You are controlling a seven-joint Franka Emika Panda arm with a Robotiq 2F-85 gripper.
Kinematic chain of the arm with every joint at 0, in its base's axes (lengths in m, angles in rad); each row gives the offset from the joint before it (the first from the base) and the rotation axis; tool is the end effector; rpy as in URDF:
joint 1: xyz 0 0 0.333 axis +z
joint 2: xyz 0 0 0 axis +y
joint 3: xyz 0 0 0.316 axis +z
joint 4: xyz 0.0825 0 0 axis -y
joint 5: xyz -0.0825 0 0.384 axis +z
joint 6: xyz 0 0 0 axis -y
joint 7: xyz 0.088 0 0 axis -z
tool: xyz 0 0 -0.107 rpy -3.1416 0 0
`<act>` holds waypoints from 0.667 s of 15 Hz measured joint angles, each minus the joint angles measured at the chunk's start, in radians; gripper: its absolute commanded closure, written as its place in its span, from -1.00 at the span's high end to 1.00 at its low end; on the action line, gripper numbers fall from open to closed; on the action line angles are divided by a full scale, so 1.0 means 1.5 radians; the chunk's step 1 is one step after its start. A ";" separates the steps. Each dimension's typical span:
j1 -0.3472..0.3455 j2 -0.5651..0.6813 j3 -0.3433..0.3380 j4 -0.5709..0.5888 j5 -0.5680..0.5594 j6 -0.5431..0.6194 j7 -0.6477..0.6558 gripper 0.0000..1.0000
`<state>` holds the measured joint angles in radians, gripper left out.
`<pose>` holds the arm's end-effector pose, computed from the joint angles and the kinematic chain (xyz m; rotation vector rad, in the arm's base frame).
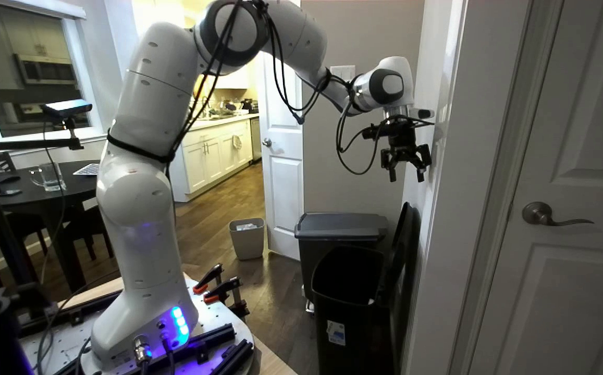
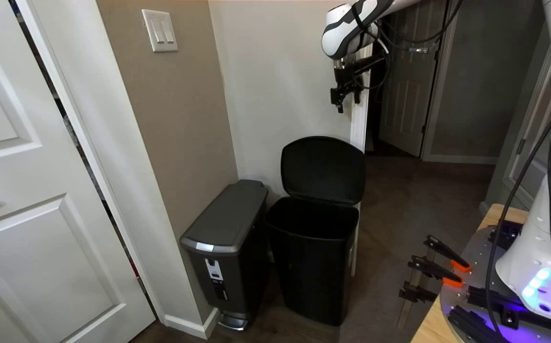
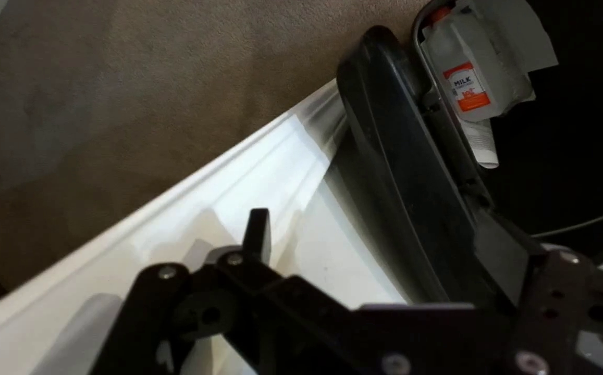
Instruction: Close the lid of the black bin
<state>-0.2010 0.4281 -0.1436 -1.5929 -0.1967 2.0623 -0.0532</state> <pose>0.6411 -0.2280 0.3942 2.8902 -0.2723 -0.0048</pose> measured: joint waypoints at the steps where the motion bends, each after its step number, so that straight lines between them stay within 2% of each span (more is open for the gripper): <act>1: 0.002 0.020 0.003 0.018 0.002 -0.003 0.003 1.00; 8: 0.016 0.098 0.008 0.100 0.005 -0.011 0.015 1.00; 10: 0.016 0.119 0.016 0.122 0.033 -0.015 0.029 1.00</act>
<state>-0.1767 0.6063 -0.1196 -1.4096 -0.1470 2.0392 -0.0094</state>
